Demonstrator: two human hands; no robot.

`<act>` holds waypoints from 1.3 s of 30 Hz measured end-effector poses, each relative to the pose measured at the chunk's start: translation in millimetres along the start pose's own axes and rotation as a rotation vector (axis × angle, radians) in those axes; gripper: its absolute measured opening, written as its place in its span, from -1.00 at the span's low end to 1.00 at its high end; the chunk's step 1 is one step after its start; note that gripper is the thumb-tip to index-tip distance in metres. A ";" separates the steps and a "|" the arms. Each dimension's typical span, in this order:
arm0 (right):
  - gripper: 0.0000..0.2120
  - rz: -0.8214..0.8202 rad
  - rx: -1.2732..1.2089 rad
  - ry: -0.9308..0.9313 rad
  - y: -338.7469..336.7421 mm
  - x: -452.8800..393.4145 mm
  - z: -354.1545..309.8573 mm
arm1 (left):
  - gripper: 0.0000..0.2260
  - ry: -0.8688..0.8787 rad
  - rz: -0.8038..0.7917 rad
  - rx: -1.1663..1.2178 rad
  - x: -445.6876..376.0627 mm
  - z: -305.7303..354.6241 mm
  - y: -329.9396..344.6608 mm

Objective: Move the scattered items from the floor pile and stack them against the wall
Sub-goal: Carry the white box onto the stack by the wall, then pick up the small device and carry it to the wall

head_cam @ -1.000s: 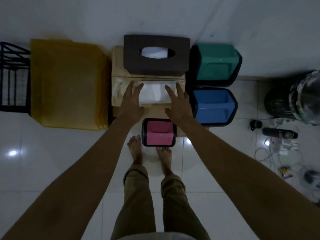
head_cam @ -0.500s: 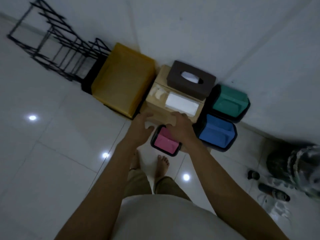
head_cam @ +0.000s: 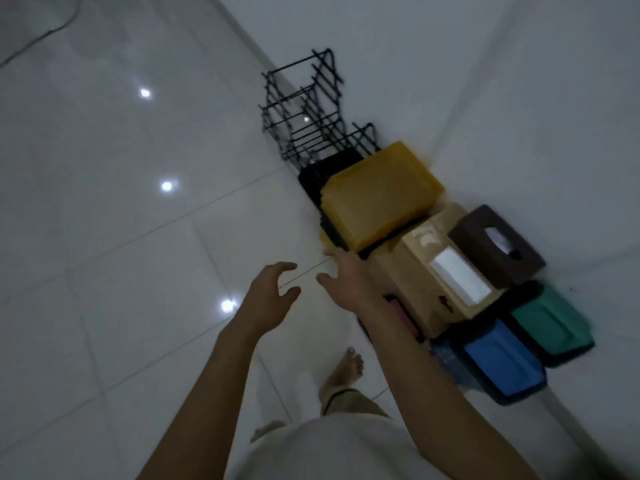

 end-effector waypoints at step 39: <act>-0.50 -1.060 0.892 -0.677 652.6 -17.4 -494.3 | -0.61 -0.881 1.076 0.794 471.2 -466.9 -241.6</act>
Point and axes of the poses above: each hand's wrist, its own x-axis away from the middle knuckle, its own y-axis out of the palm, z = x × y, the point moved 2 cm from there along -x, towards the middle knuckle, and after that the axes turned 11 degrees about -z, right-handed, at the moved point
